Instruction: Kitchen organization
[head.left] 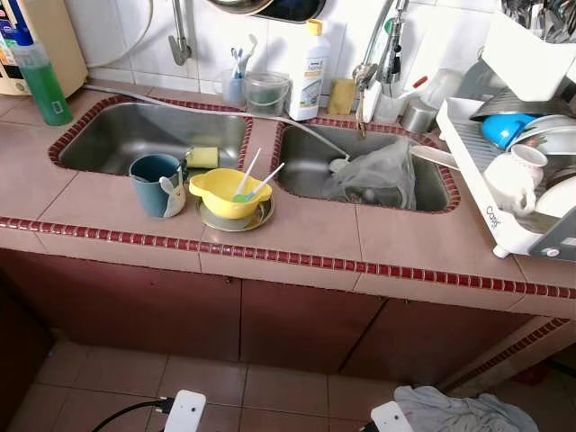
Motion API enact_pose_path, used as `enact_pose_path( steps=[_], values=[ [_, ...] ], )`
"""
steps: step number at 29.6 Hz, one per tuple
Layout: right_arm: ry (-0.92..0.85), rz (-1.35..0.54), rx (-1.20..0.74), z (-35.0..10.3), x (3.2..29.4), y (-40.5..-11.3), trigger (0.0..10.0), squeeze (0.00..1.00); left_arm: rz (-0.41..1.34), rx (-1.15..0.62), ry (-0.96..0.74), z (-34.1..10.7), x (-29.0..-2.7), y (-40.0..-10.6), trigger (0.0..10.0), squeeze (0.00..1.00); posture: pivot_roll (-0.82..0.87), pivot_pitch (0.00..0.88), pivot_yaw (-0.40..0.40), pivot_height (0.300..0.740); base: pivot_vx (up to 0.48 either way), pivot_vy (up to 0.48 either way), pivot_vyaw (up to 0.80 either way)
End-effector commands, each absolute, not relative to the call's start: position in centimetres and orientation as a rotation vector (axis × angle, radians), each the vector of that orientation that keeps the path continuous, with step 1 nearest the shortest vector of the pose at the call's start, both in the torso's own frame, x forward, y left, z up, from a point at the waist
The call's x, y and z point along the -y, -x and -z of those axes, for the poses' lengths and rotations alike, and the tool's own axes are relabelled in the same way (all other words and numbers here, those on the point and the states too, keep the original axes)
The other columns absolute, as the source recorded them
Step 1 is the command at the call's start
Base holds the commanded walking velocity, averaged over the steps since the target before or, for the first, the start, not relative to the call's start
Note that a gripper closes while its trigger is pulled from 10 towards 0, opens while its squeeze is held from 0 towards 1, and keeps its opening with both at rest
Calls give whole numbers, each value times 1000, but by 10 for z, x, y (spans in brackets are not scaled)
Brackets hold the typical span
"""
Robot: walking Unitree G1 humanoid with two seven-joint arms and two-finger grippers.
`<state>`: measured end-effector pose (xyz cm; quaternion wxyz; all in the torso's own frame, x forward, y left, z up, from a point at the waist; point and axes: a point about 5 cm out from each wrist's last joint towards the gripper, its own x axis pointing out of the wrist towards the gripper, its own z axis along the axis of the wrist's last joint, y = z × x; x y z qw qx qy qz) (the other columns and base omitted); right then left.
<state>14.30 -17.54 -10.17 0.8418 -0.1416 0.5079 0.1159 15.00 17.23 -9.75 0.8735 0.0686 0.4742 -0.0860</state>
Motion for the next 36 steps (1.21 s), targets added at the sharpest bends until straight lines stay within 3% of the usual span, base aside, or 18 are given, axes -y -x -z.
enact_pose_path(
  steps=[1, 16, 29, 36],
  values=[
    [309, -246, -1080, 102, 181, -139, 10000, 0, 195, -1008, -156, 101, -169, -142, 10000, 0, 137, 0, -94, 740, 0, 0, 0],
    [287, -230, -1078, 103, 184, -136, 10000, 0, 190, -994, -144, 99, -173, -146, 10000, 0, 139, 0, -80, 740, 0, 0, 0],
    [213, -238, -872, 84, 187, -173, 10000, 0, 160, -815, -139, 81, -184, -177, 10000, 0, 136, 0, -83, 740, 0, 0, 0],
    [162, -239, -719, 66, 187, -200, 10000, 0, 139, -598, -138, 57, -190, -207, 10000, 0, 136, 0, -89, 740, 0, 0, 0]
  ],
)
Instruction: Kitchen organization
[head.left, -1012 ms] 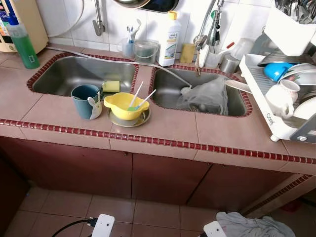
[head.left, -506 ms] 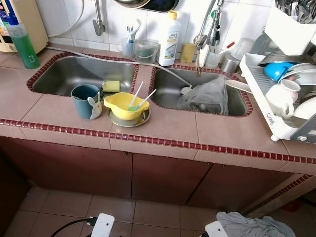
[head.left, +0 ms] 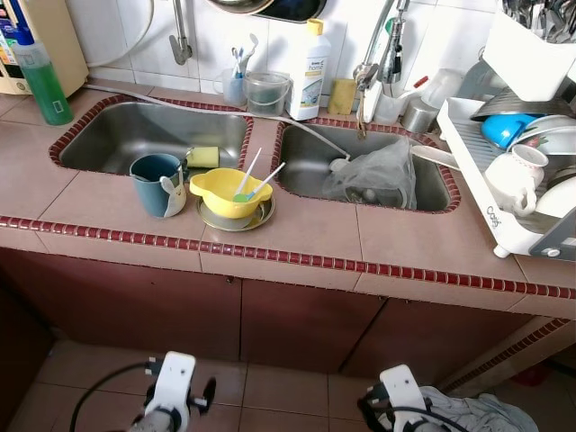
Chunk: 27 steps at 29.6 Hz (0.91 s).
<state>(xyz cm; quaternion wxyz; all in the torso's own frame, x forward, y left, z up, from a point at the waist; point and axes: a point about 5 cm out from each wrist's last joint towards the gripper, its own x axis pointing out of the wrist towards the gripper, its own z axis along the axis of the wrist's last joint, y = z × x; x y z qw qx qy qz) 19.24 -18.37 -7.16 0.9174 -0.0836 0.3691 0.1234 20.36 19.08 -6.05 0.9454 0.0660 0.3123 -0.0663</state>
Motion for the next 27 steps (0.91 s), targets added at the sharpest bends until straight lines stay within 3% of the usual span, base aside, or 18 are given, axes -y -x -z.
enact_pose_path(
  steps=[1, 8, 15, 27],
  values=[
    [154, -242, -699, 64, 184, -204, 10000, 0, 141, -573, -129, 54, -190, -211, 10000, 0, 138, 0, -89, 740, 0, 0, 0],
    [104, -292, -494, 39, 166, -234, 10000, 0, 94, -359, -65, 26, -197, -232, 10000, 0, 140, 0, -90, 740, 0, 0, 0],
    [60, -298, -286, 8, 161, -254, 10000, 0, 122, -212, -67, 3, -198, -232, 10000, 0, 149, 0, -96, 740, 0, 0, 0],
    [66, -364, -74, -41, 145, -265, 10000, 0, 207, -70, -28, -44, -192, -228, 10000, 0, 172, 0, -112, 740, 0, 0, 0]
  ],
)
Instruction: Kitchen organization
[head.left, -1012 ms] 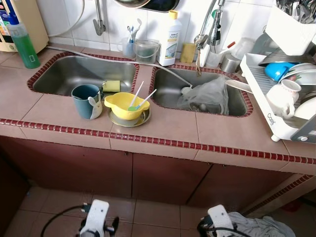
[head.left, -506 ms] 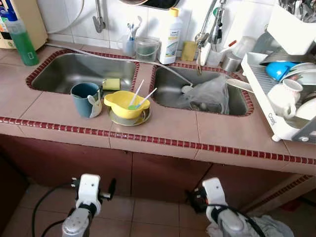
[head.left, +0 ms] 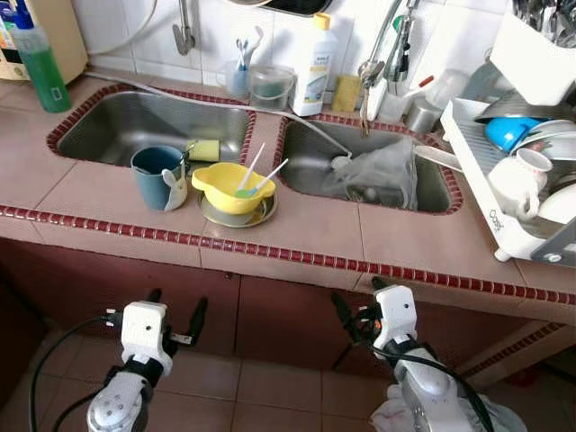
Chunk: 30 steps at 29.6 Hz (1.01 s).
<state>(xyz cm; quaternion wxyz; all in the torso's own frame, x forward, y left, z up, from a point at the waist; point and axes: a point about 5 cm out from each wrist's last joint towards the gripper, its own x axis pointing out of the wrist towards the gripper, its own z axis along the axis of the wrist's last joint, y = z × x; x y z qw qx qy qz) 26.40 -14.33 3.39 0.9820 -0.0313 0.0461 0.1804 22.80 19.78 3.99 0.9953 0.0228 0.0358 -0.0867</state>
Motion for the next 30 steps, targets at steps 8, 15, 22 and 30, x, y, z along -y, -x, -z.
enact_pose_path(
  steps=[8, 15, 22, 30],
  values=[
    [207, -383, 3, -61, 141, -266, 10000, 0, 287, -55, 33, -66, -183, -234, 10000, 0, 169, 0, -124, 740, 0, 0, 0],
    [70, -310, 41, -87, 147, -280, 10000, 0, 311, 21, 55, -96, -178, -251, 10000, 0, 164, 0, -130, 740, 0, 0, 0],
    [-9, -306, 56, -109, 143, -295, 10000, 0, 343, 99, 55, -122, -169, -269, 10000, 0, 161, 0, -136, 740, 0, 0, 0],
    [10, -331, 197, -136, 137, -299, 10000, 0, 302, 148, 41, -138, -159, -276, 10000, 0, 161, 0, -135, 740, 0, 0, 0]
  ],
)
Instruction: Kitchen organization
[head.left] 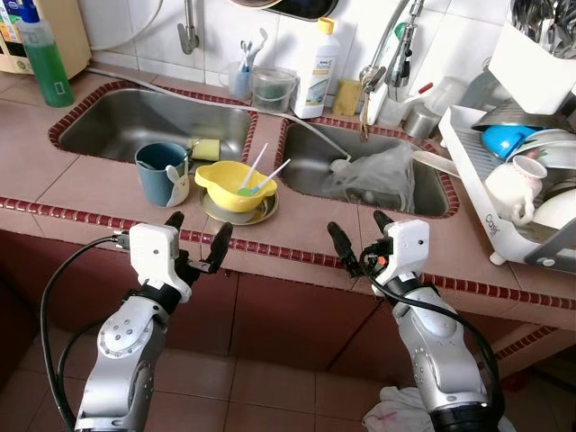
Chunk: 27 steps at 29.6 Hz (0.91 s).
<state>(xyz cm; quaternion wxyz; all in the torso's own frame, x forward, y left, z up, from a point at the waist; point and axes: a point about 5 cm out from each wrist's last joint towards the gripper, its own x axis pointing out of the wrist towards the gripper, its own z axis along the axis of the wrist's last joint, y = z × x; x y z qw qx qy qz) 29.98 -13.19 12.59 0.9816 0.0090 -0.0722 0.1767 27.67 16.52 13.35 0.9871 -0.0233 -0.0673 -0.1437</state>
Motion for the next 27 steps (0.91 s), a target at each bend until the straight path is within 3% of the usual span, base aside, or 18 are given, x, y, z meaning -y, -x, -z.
enact_pose_path(
  steps=[1, 27],
  values=[
    [13, -324, 208, -138, 138, -297, 10000, 0, 306, 139, 45, -138, -158, -274, 10000, 0, 161, 0, -133, 740, 0, 0, 0],
    [28, -241, 301, -160, 153, -312, 10000, 0, 273, 161, 45, -157, -167, -285, 10000, 0, 170, 0, -124, 740, 0, 0, 0]
  ],
)
